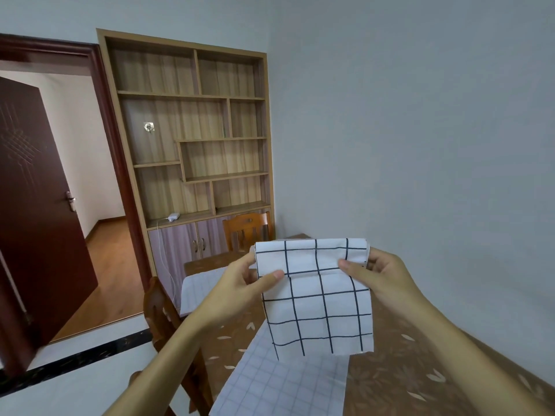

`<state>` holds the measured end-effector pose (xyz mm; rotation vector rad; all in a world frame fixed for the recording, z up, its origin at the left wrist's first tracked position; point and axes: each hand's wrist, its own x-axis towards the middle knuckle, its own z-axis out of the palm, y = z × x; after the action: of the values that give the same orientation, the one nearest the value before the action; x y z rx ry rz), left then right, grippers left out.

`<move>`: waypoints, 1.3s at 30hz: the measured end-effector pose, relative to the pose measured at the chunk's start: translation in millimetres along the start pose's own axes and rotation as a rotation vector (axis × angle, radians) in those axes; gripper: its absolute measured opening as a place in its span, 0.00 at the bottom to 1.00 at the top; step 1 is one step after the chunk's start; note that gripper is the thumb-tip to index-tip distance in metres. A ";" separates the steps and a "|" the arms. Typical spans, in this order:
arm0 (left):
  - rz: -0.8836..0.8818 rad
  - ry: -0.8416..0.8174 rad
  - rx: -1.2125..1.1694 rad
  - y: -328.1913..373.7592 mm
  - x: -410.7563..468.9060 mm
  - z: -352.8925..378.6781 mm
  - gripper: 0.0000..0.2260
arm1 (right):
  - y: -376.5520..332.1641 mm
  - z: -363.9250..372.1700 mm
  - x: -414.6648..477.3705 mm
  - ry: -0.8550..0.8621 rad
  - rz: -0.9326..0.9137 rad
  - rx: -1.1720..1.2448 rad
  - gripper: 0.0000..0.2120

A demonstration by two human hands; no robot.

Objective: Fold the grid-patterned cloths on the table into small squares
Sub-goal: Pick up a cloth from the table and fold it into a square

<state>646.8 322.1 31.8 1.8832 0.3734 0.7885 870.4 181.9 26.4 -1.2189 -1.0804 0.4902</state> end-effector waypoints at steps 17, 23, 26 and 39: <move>-0.179 0.026 -0.217 -47.2 -19.6 7.0 0.17 | 31.4 -22.6 -36.2 -0.111 0.059 -0.157 0.13; -0.194 0.022 -0.275 -57.3 -20.5 15.0 0.15 | 45.6 -24.1 -38.6 -0.033 0.180 -0.042 0.19; -0.128 0.054 -0.168 -60.1 -22.1 17.4 0.10 | 53.2 -21.8 -35.9 -0.031 0.252 0.204 0.18; -0.225 0.038 -0.271 -68.2 -34.3 18.4 0.21 | 65.4 -4.9 -45.7 -0.090 0.315 -0.058 0.10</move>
<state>639.9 319.3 -46.4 1.5448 0.4689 0.6864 869.0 164.2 -51.5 -1.4382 -0.9868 0.7652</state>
